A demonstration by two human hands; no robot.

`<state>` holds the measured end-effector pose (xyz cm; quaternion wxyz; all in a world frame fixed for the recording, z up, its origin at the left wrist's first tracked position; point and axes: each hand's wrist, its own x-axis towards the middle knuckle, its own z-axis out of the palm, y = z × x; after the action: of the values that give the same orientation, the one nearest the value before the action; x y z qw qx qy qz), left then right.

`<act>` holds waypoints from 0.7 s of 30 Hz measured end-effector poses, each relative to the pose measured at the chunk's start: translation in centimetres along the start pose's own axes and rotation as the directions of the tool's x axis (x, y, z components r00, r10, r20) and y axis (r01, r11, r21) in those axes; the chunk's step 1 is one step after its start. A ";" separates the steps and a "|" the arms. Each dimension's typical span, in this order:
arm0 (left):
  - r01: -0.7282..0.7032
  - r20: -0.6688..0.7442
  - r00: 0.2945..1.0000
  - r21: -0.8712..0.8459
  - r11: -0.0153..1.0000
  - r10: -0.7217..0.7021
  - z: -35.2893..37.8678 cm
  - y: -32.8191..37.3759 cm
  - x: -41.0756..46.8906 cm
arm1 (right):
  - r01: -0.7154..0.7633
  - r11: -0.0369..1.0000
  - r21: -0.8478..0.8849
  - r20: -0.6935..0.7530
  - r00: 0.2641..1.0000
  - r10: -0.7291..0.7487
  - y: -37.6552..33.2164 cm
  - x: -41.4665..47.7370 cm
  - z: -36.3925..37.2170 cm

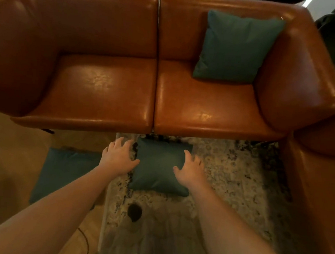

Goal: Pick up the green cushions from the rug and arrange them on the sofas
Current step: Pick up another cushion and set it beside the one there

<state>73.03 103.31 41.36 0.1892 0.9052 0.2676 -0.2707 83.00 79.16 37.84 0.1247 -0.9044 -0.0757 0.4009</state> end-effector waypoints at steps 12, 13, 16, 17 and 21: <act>0.104 -0.021 0.994 0.032 0.994 -0.103 15.1 -1.8 12.3 | 0.005 1.000 0.005 -0.048 0.999 -0.005 7.5 14.7 10.1; 0.105 -0.016 0.994 0.044 0.993 -0.104 17.0 -2.2 13.8 | 0.004 1.000 -0.007 -0.048 0.999 -0.004 8.5 16.4 11.5; 0.099 -0.020 0.995 0.091 0.991 -0.097 22.5 -3.6 17.5 | -0.025 0.999 -0.021 -0.054 0.998 0.023 11.4 21.3 16.1; 0.090 -0.010 0.996 0.103 0.991 -0.089 24.2 -4.0 18.8 | -0.031 0.999 -0.025 -0.066 0.997 0.030 12.2 23.1 17.6; 0.110 0.091 0.989 0.108 0.988 -0.120 31.7 -6.2 24.4 | -0.073 0.997 -0.017 -0.080 0.994 0.071 15.0 29.9 24.2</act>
<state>74.39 102.02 0.92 0.1391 0.8826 0.2954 -0.3383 85.49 75.87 -3.19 0.1038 -0.9230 -0.0420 0.3682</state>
